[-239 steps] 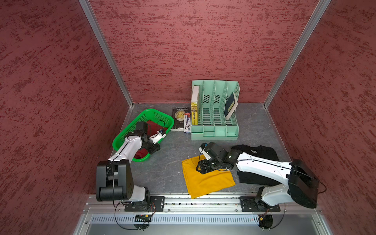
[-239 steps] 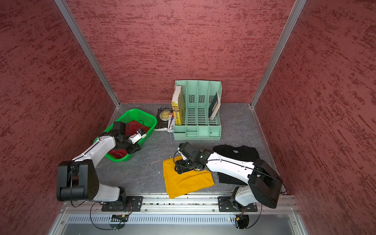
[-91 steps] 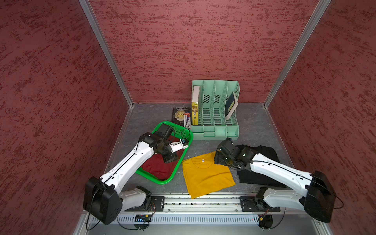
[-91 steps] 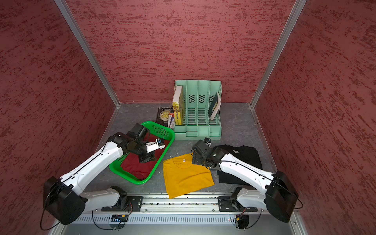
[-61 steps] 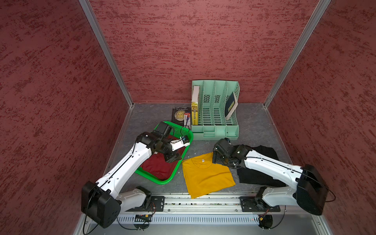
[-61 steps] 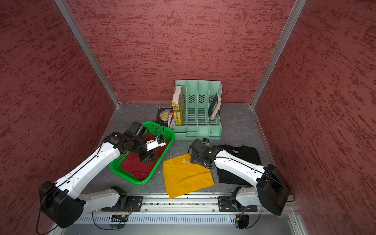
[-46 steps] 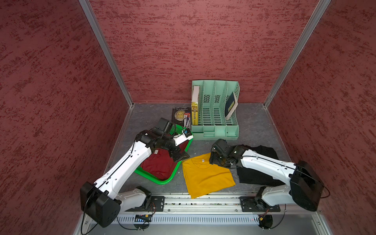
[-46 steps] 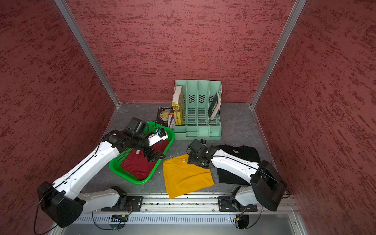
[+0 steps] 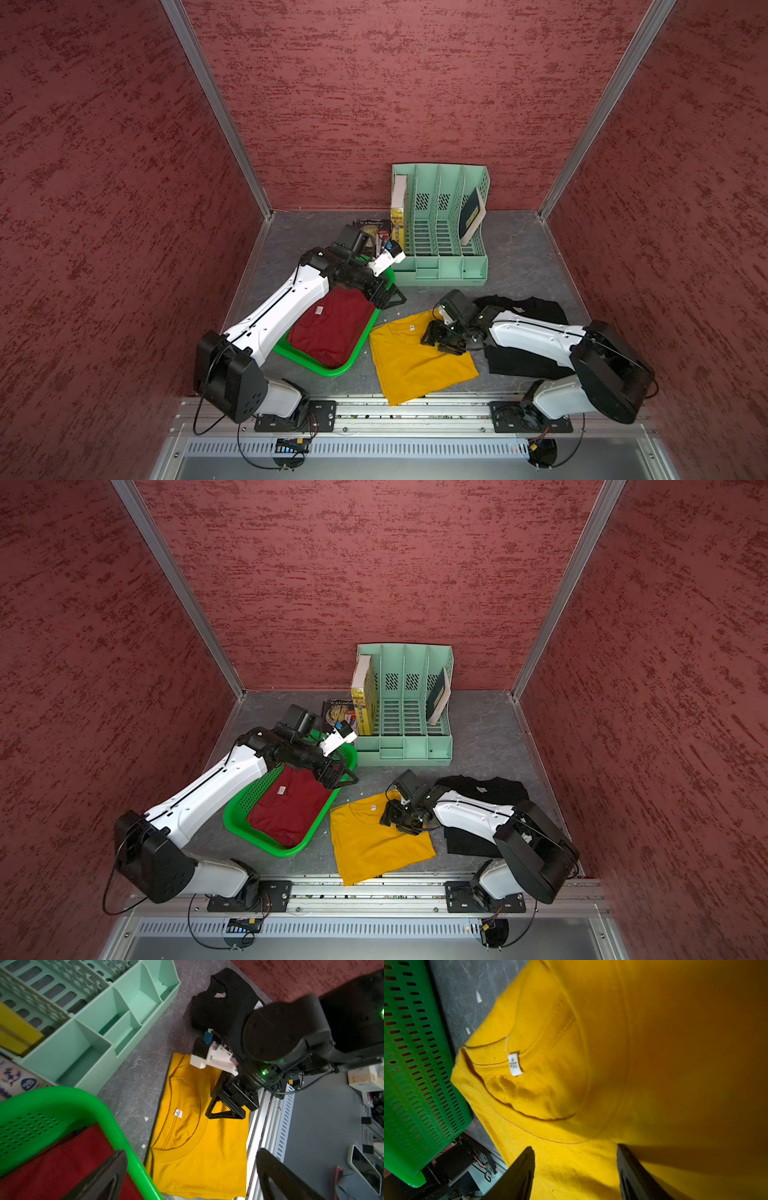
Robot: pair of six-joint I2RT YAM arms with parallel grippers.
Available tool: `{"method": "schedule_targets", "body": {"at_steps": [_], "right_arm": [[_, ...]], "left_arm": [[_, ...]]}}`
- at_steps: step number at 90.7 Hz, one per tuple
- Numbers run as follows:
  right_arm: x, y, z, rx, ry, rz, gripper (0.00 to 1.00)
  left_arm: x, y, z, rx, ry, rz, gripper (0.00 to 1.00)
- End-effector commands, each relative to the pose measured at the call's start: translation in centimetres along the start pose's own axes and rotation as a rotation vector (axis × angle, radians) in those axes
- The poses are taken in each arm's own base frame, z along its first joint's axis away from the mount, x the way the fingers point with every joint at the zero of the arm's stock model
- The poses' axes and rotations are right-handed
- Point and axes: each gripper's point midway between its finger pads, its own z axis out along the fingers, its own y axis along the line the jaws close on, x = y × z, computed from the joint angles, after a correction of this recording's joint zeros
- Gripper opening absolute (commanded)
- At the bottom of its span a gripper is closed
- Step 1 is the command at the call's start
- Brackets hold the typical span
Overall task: Put the folded t-shirts into the basket
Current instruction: Move the T-shirt to the center of the board, then pick up the T-shirt from the center of the board.
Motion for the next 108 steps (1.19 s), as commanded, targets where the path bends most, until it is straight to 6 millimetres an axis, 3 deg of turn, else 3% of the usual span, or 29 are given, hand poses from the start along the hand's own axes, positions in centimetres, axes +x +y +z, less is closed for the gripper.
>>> {"method": "schedule_targets", "body": {"at_steps": [1, 9, 23, 42, 49, 67, 80, 108], "right_arm": [[0.2, -6.1, -0.8, 0.175, 0.002, 0.037, 0.67], [-1.1, -6.3, -2.3, 0.164, -0.045, 0.035, 0.68], [-2.8, -7.5, -4.9, 0.197, -0.094, 0.085, 0.71], [-4.1, -4.8, -8.7, 0.155, -0.178, 0.060, 0.75], [-4.7, -4.3, -10.6, 0.172, -0.226, 0.060, 0.76], [-5.1, -3.3, -13.7, 0.171, -0.302, 0.065, 0.77], [-5.5, -2.7, -14.6, 0.158, -0.327, 0.089, 0.77], [-7.0, -1.7, -14.5, 0.124, -0.333, 0.155, 0.79]], "left_arm": [[0.9, -1.0, 1.6, -0.028, 0.024, 0.090, 0.99], [2.4, -1.3, 4.0, -0.052, 0.089, 0.147, 0.95], [3.7, 0.1, 6.5, -0.093, 0.173, 0.130, 0.94], [4.6, 3.0, 9.2, -0.164, 0.269, 0.100, 0.92], [4.5, 4.3, 9.8, -0.185, 0.304, 0.089, 0.86], [7.1, 5.6, 11.6, -0.173, 0.426, 0.082, 0.81], [8.1, 6.8, 12.6, -0.171, 0.477, 0.081, 0.77], [10.1, 8.3, 14.2, -0.171, 0.553, 0.077, 0.67]]}}
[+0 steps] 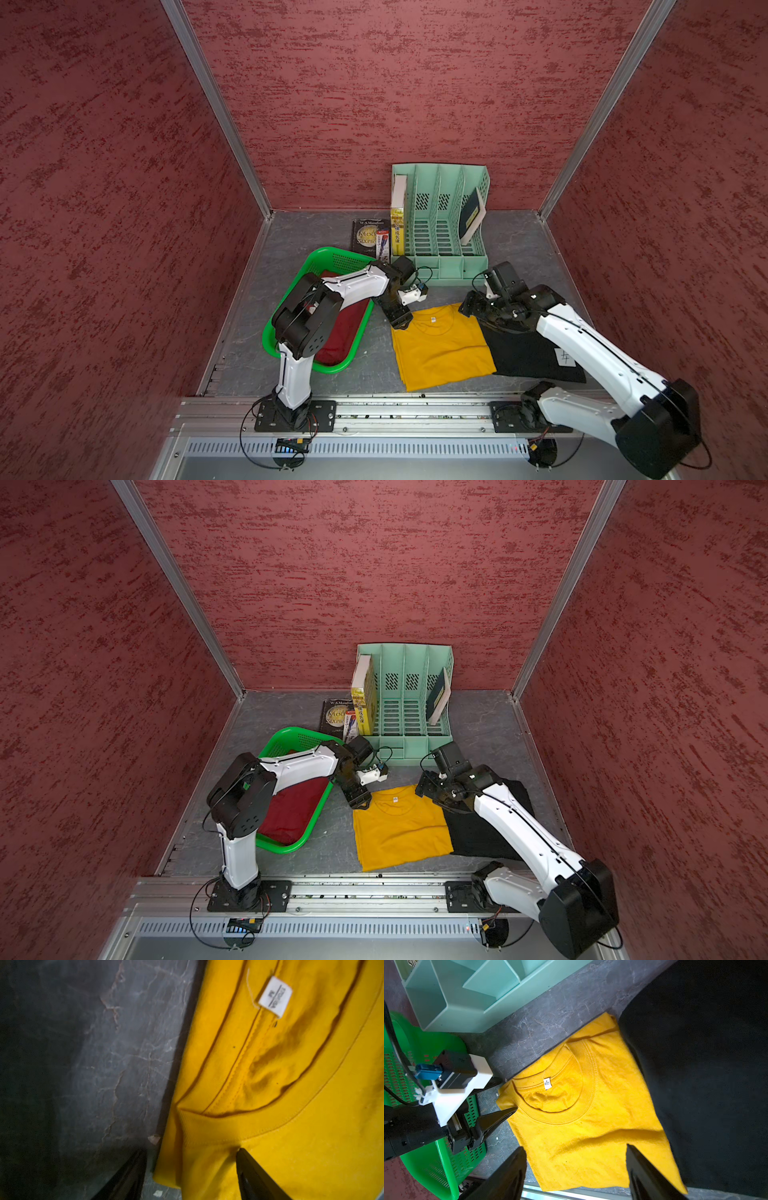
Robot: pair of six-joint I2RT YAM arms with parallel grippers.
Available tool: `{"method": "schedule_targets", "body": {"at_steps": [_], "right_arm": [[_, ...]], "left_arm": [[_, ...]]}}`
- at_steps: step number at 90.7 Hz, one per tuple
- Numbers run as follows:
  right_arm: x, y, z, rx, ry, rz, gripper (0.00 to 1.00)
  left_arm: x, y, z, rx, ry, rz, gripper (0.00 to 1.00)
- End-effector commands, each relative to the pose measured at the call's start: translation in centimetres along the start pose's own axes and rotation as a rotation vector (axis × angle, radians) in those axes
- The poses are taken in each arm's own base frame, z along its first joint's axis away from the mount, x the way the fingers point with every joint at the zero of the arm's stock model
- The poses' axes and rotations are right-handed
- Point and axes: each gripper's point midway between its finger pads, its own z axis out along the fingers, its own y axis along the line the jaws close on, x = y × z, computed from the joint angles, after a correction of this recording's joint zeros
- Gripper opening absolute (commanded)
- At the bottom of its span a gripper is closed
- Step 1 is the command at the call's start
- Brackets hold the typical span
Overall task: Put the folded t-shirts into the basket
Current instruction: Pick up the T-shirt from the center of the board.
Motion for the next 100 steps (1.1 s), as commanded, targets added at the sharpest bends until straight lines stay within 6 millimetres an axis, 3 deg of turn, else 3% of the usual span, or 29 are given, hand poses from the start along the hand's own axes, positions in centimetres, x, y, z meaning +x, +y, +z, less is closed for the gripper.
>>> {"method": "schedule_targets", "body": {"at_steps": [1, 13, 16, 25, 28, 34, 59, 71, 100], "right_arm": [[-1.6, 0.8, -0.7, -0.006, -0.034, 0.045, 0.79], [-2.3, 1.0, -0.1, 0.009, -0.021, 0.094, 0.82], [-2.5, 1.1, 0.1, 0.015, -0.017, 0.112, 0.82], [-3.1, 0.8, 1.0, 0.051, -0.012, 0.138, 0.82], [-3.3, 0.6, 1.3, 0.066, -0.018, 0.159, 0.82], [-3.6, -0.1, 2.0, 0.099, -0.036, 0.213, 0.83], [-4.2, 0.7, 3.8, 0.124, 0.013, 0.323, 0.84], [-4.0, 1.2, 6.7, 0.141, 0.087, 0.358, 0.83], [-4.3, 1.3, 10.9, 0.189, 0.182, 0.437, 0.81]], "left_arm": [[0.1, 0.6, 0.4, -0.008, 0.021, 0.015, 0.67], [0.0, 0.0, 0.6, 0.024, 0.014, 0.027, 0.56], [0.0, -0.1, 0.6, 0.032, 0.014, 0.033, 0.48], [-0.2, -0.5, 0.6, 0.045, 0.006, 0.046, 0.10], [-0.4, -0.4, 0.6, 0.036, -0.002, 0.043, 0.05], [-1.0, -0.8, -0.3, 0.034, -0.046, 0.063, 0.03], [-2.0, -4.0, -3.2, -0.129, -0.183, 0.294, 0.00], [-2.1, -4.8, -3.3, -0.197, -0.209, 0.360, 0.00], [-3.2, -7.2, -5.1, -0.347, -0.367, 0.553, 0.00]]}}
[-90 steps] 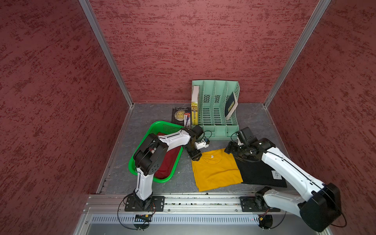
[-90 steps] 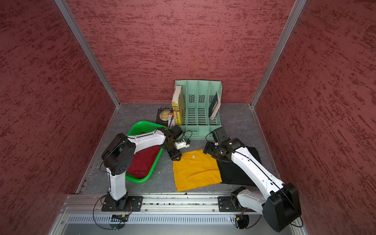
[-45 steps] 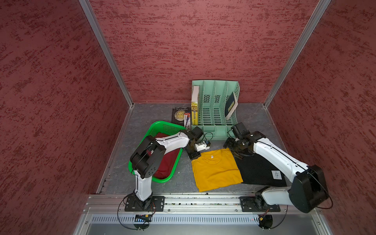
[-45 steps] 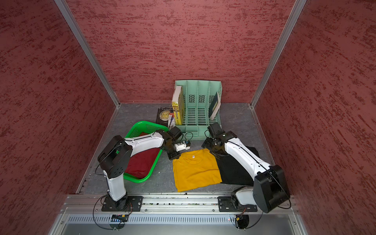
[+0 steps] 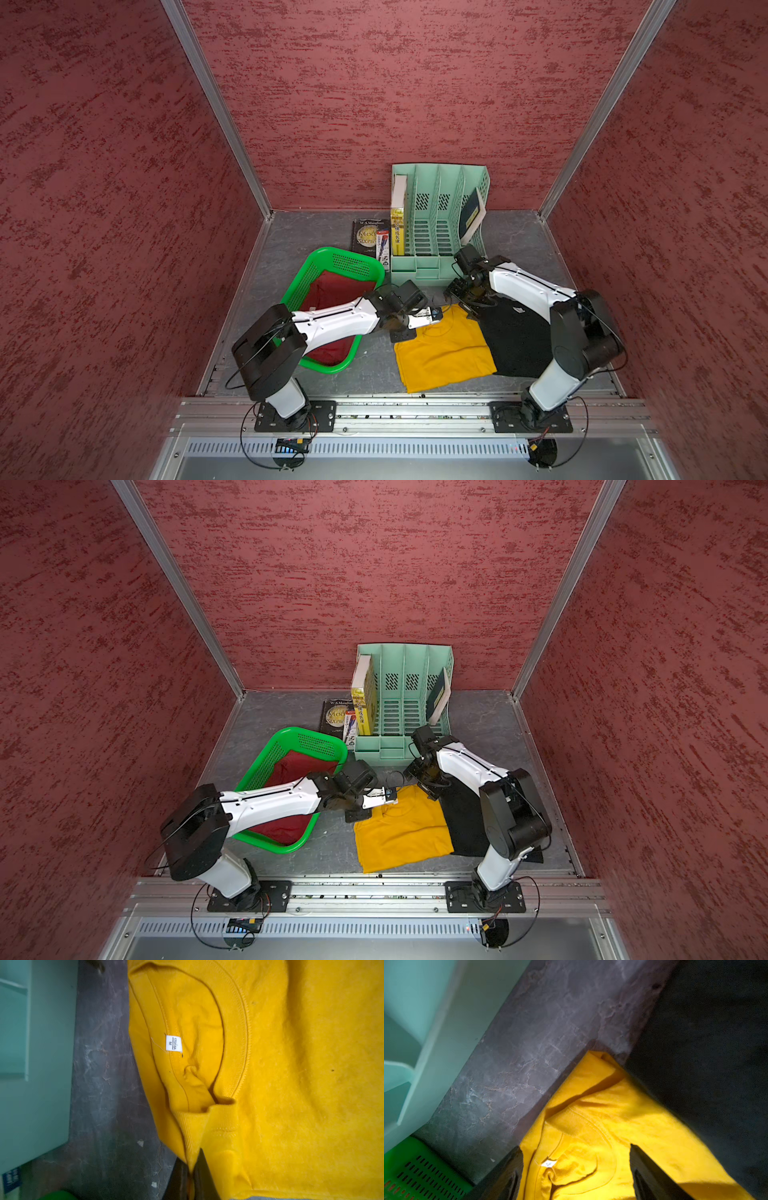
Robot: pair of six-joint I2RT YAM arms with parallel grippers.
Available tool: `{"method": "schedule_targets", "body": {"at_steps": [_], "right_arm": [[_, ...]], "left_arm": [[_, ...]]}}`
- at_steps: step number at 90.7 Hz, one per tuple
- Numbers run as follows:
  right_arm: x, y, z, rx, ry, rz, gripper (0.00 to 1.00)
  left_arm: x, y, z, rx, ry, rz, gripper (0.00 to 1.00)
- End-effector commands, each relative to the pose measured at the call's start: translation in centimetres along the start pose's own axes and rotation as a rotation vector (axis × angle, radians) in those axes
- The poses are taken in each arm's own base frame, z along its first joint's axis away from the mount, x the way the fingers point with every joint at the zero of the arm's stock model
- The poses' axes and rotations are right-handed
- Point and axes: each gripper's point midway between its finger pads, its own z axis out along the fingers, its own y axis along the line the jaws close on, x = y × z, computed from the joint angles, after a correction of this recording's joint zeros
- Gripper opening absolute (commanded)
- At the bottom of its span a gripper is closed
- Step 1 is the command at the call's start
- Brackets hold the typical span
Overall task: Put the folded t-shirts into the basket
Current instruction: Pick up the T-shirt from the center of the board.
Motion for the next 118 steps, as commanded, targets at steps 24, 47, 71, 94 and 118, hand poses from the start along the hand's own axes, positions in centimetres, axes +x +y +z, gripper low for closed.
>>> {"method": "schedule_targets", "body": {"at_steps": [24, 47, 71, 94, 118], "right_arm": [[-0.5, 2.0, 2.2, 0.010, 0.079, 0.032, 0.77], [-0.6, 2.0, 2.0, 0.023, 0.074, -0.003, 0.30], [0.5, 2.8, -2.3, -0.102, 0.026, 0.015, 0.00], [1.9, 3.8, -7.7, -0.215, -0.082, -0.005, 0.00], [5.4, 9.5, -12.8, -0.395, -0.140, -0.125, 0.00]], "left_arm": [[-3.1, -0.5, -2.8, -0.138, -0.200, 0.190, 0.00], [-2.8, -0.4, -4.0, -0.186, -0.222, 0.240, 0.00], [-0.8, 0.3, -6.9, -0.137, -0.184, 0.166, 0.00], [0.5, -0.5, -10.8, -0.054, -0.181, 0.096, 0.00], [1.9, 0.0, -16.8, 0.013, -0.297, -0.035, 0.00]]}}
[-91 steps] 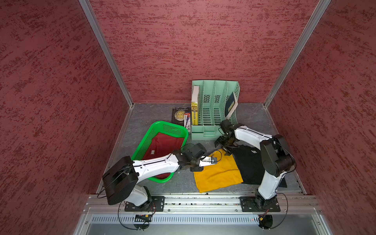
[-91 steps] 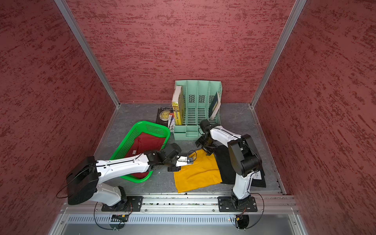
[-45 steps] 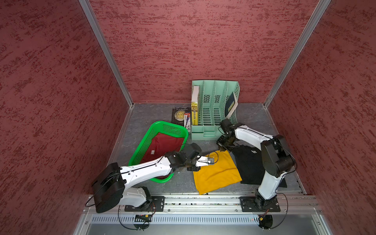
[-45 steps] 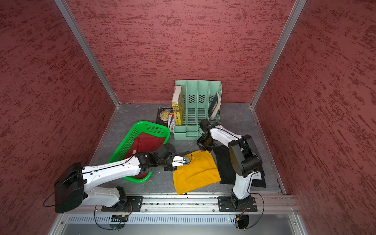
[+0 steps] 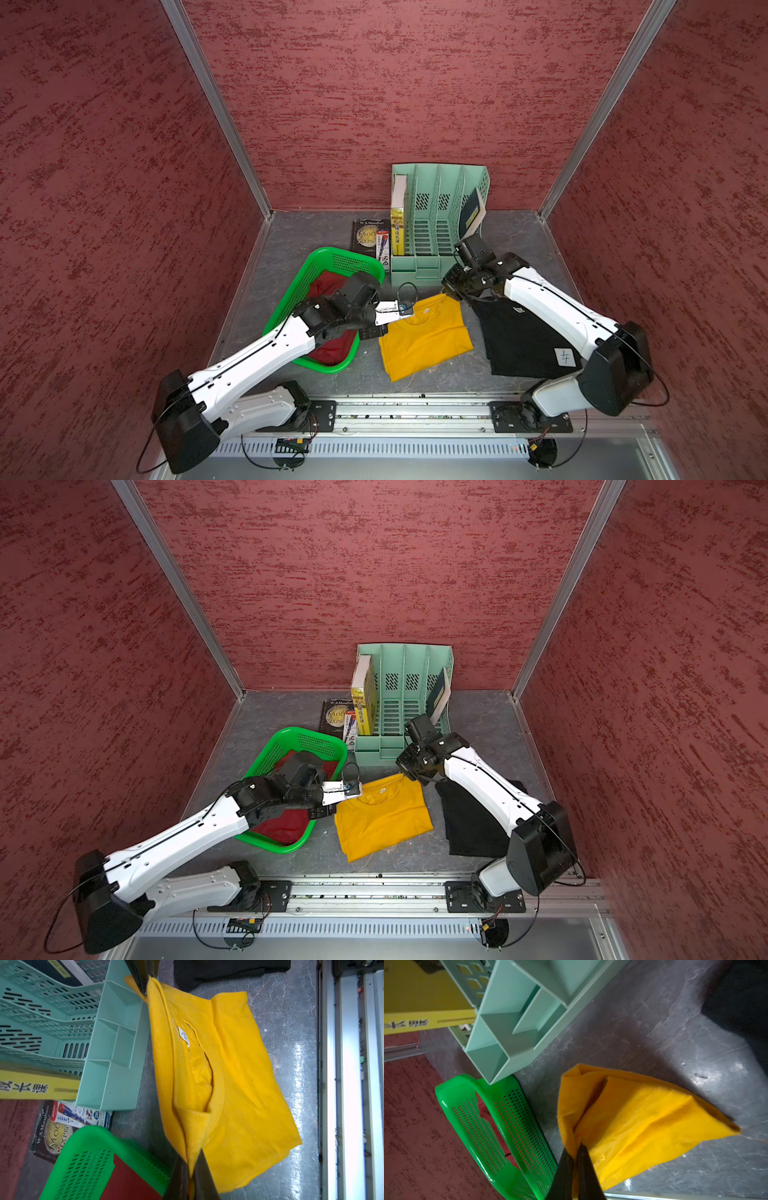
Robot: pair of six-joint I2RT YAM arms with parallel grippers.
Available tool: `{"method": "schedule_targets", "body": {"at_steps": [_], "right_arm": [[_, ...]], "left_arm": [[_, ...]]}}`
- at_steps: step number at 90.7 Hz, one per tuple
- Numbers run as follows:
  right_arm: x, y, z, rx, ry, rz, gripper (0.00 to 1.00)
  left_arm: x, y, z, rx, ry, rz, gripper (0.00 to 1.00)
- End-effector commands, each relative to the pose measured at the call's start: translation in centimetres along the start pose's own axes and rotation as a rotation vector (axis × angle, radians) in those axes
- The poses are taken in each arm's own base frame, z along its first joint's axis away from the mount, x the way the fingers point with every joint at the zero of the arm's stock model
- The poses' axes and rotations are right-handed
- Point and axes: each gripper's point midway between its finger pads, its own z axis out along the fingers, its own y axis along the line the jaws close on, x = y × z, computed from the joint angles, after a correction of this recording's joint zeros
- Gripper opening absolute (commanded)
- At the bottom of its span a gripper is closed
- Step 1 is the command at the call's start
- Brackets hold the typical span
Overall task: Put the folded t-shirts into the basket
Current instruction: Pick up the T-shirt from the center of the board, then place the T-shirt in the bin.
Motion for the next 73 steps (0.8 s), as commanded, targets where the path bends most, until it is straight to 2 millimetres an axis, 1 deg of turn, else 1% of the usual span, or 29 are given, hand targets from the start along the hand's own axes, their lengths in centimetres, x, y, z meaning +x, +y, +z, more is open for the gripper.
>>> {"method": "schedule_targets", "body": {"at_steps": [1, 7, 15, 19, 27, 30, 34, 38, 40, 47, 57, 61, 64, 73], "right_arm": [[-0.2, 4.3, -2.2, -0.096, -0.081, -0.048, 0.00], [0.3, 5.8, -2.8, -0.114, -0.091, -0.082, 0.00], [1.2, 8.3, -3.6, -0.160, -0.101, -0.130, 0.00], [1.8, 9.7, -3.8, -0.179, -0.102, -0.158, 0.00], [3.0, 12.2, -3.9, -0.202, -0.102, -0.217, 0.00], [3.3, 13.0, -3.4, -0.201, -0.095, -0.233, 0.00], [3.8, 14.1, -3.1, -0.209, -0.087, -0.254, 0.00], [4.3, 15.1, -2.9, -0.217, -0.078, -0.270, 0.00], [4.6, 15.6, -2.5, -0.215, -0.074, -0.279, 0.00], [5.5, 17.3, -1.8, -0.231, -0.063, -0.311, 0.00], [6.3, 19.8, 0.1, -0.254, -0.044, -0.340, 0.00], [6.6, 20.7, 1.0, -0.257, -0.031, -0.346, 0.00], [7.0, 21.4, 1.3, -0.267, -0.023, -0.353, 0.00], [8.0, 23.2, 3.4, -0.282, -0.018, -0.372, 0.00]], "left_arm": [[-0.7, -1.6, -3.5, 0.093, -0.055, -0.041, 0.00], [-0.9, -2.1, -4.9, 0.108, -0.061, -0.049, 0.00], [-0.7, -3.7, -6.6, 0.178, -0.046, -0.074, 0.00], [-0.7, -3.9, -7.3, 0.184, -0.038, -0.095, 0.00], [-0.4, -3.6, -8.2, 0.152, -0.025, -0.147, 0.00], [-0.1, -3.4, -8.6, 0.137, -0.021, -0.162, 0.00], [0.3, -2.9, -8.9, 0.101, -0.013, -0.190, 0.00], [0.9, -1.8, -9.3, 0.038, 0.001, -0.231, 0.00], [1.2, -1.4, -9.5, 0.018, 0.006, -0.246, 0.00], [2.4, -0.4, -10.3, -0.028, 0.042, -0.313, 0.00], [5.3, 1.3, -11.1, -0.134, 0.126, -0.411, 0.00], [6.6, 1.4, -11.2, -0.149, 0.159, -0.438, 0.00], [7.5, 1.4, -11.2, -0.156, 0.183, -0.463, 0.00], [10.3, 1.6, -11.5, -0.193, 0.243, -0.562, 0.00]]}}
